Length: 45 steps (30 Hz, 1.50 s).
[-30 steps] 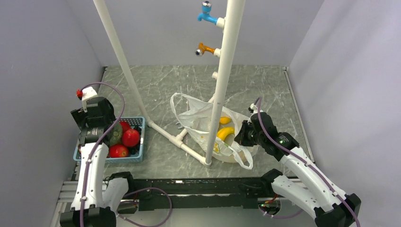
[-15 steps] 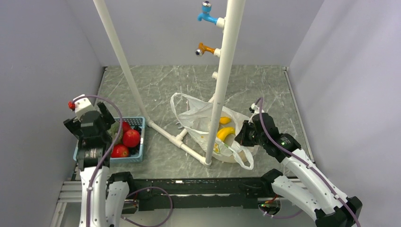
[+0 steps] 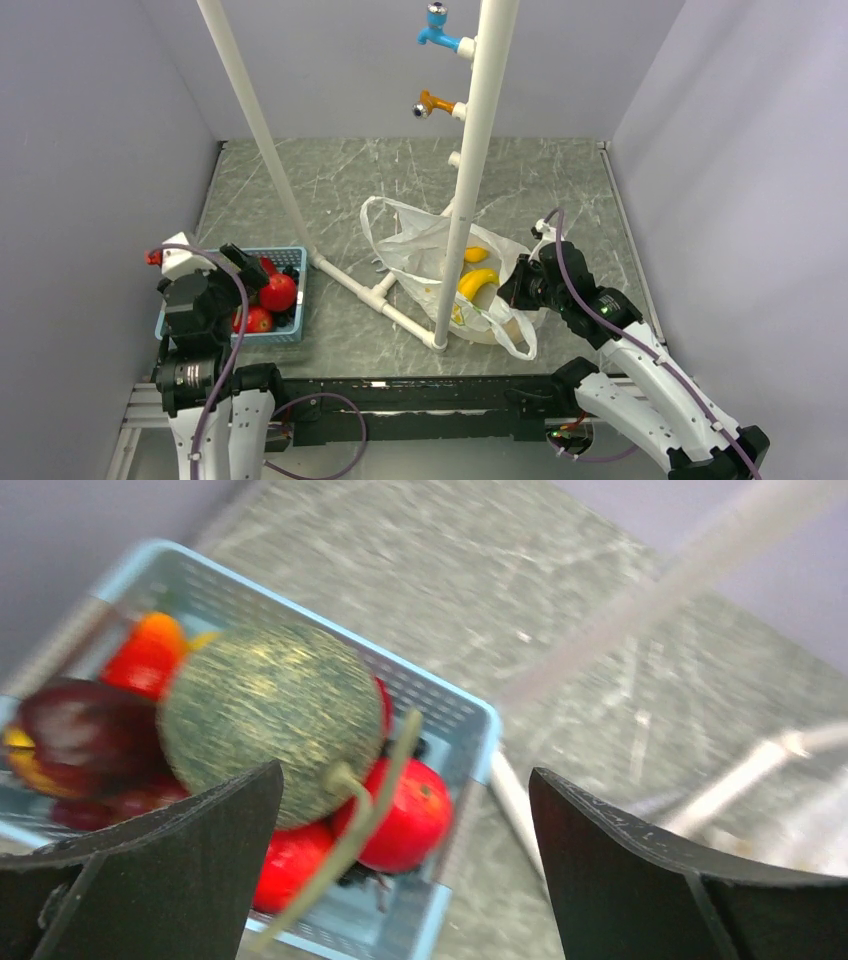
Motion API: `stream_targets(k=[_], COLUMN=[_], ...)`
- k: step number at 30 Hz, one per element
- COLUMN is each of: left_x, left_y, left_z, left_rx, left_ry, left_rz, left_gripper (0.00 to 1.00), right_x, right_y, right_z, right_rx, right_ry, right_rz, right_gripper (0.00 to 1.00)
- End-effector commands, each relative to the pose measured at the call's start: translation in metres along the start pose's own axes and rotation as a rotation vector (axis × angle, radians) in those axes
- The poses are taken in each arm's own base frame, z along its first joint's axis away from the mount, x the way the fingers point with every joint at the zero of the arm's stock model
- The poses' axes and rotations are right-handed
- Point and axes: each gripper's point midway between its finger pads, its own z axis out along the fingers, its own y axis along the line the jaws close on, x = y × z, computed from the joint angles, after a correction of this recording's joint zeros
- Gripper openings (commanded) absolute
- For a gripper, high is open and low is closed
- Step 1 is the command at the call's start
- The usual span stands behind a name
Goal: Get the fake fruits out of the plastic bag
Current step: Take out the fake fruit from the plastic bag.
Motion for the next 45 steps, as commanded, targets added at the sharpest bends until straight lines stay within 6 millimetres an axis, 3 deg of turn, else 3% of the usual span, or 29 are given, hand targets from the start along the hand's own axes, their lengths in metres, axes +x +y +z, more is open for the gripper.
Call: stream_targets(k=[1, 4, 8, 10, 16, 20, 22, 23, 28, 34, 39, 45], left_x=[0.036, 0.058, 0.068, 0.07, 0.076, 0.074, 0.07, 0.066, 0.091, 0.099, 0.134, 0.192], left_y=[-0.052, -0.11, -0.146, -0.151, -0.19, -0.182, -0.187, -0.196, -0.25, -0.303, -0.33, -0.347], left_z=[-0.023, -0.044, -0.056, -0.056, -0.079, -0.066, -0.067, -0.071, -0.083, -0.092, -0.081, -0.065], left_rx=[0.303, 0.674, 0.943, 0.952, 1.035, 0.845, 0.875, 0.929, 1.062, 1.082, 1.081, 1.053], left_ry=[0.169, 0.301, 0.373, 0.356, 0.412, 0.36, 0.326, 0.317, 0.5, 0.469, 0.549, 0.673], left_rz=[-0.122, -0.214, -0.381, -0.408, -0.365, -0.302, -0.315, -0.331, -0.232, -0.094, -0.042, 0.008], left_gripper=[0.95, 0.89, 0.75, 0.69, 0.71, 0.71, 0.72, 0.73, 0.7, 0.66, 0.6, 0.55], right_x=[-0.011, -0.009, -0.008, -0.009, -0.011, -0.009, -0.008, -0.009, -0.007, -0.001, 0.008, 0.041], right_y=[0.005, 0.01, 0.019, 0.022, 0.025, 0.025, 0.026, 0.026, 0.029, 0.043, 0.059, 0.046], right_z=[0.001, 0.003, 0.003, 0.002, -0.003, -0.003, -0.004, -0.004, -0.003, -0.008, -0.015, -0.006], right_rx=[-0.029, -0.053, -0.107, -0.127, -0.151, -0.15, -0.154, -0.157, -0.173, -0.27, -0.385, -0.353], right_ry=[-0.057, -0.034, -0.019, -0.032, -0.05, -0.04, -0.038, -0.044, -0.033, -0.012, 0.002, 0.114], right_rz=[-0.02, -0.038, -0.075, -0.083, -0.09, -0.086, -0.086, -0.085, -0.089, -0.114, -0.107, 0.037], right_gripper=[0.0, 0.0, 0.0, 0.0, 0.0, 0.0, 0.0, 0.0, 0.0, 0.0, 0.0, 0.0])
